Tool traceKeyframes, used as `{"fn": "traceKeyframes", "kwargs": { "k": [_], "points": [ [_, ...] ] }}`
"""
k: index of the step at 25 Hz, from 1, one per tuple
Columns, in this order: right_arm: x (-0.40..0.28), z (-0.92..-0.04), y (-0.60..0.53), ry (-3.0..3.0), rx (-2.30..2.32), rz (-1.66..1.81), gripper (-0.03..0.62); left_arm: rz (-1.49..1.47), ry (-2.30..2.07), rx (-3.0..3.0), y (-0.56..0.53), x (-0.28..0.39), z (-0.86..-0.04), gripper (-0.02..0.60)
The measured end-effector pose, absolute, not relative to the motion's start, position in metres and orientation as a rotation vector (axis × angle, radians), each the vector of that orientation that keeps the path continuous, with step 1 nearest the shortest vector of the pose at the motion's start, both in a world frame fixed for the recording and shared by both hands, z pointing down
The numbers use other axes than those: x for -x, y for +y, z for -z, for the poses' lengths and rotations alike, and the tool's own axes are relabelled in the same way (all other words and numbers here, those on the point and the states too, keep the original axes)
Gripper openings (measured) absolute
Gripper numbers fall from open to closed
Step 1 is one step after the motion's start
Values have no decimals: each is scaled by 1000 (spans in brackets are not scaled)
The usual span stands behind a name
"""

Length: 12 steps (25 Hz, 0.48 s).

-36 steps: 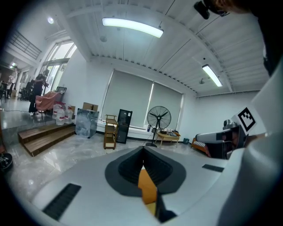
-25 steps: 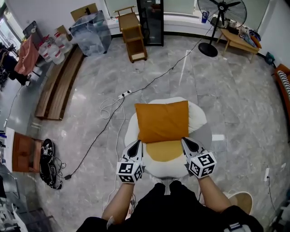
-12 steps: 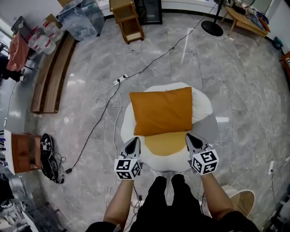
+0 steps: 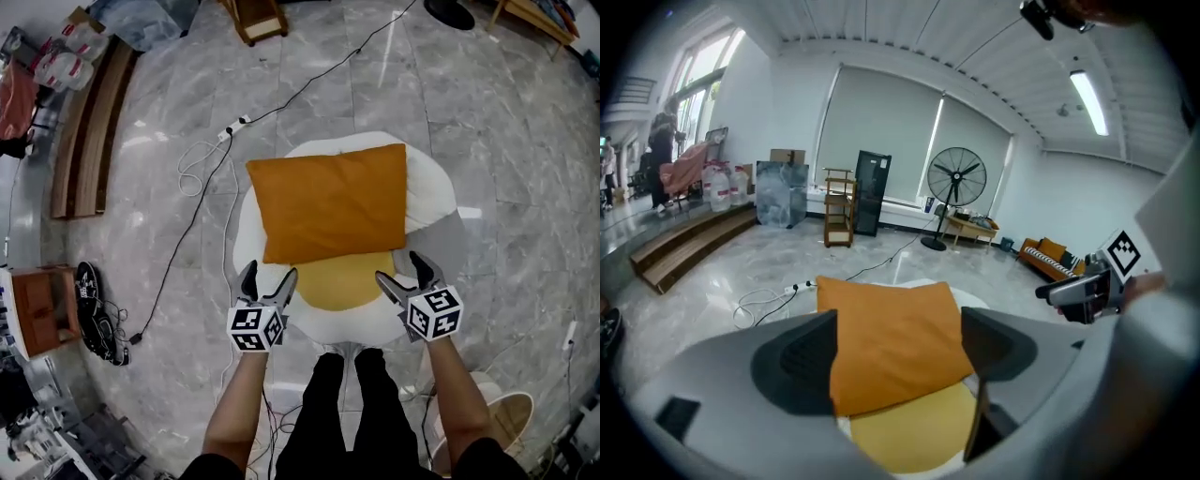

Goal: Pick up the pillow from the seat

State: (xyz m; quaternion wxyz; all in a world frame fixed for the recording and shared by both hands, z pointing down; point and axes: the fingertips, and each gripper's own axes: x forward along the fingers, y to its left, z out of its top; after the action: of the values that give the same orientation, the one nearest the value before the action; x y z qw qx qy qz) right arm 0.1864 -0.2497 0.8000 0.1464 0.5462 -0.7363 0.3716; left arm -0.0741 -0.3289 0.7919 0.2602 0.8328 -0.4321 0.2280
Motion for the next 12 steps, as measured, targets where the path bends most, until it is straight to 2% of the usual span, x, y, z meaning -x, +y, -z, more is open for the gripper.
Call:
{"fn": "traceKeyframes", "kwargs": {
  "k": [4,8,12],
  "points": [
    [-213,-844,-272,-2102,-1615,-1150,580,-631,-1129,-2170,-344,68,-851,528],
    [-238,-896,-296,-2066,-1600,-1156,589,-695,-1084,-2126,-359,74,-906,569],
    [-260,-957,-321,-2027,-1593,-1244,589,-734,-1059,-2076,-380,85,-958,575]
  ]
}}
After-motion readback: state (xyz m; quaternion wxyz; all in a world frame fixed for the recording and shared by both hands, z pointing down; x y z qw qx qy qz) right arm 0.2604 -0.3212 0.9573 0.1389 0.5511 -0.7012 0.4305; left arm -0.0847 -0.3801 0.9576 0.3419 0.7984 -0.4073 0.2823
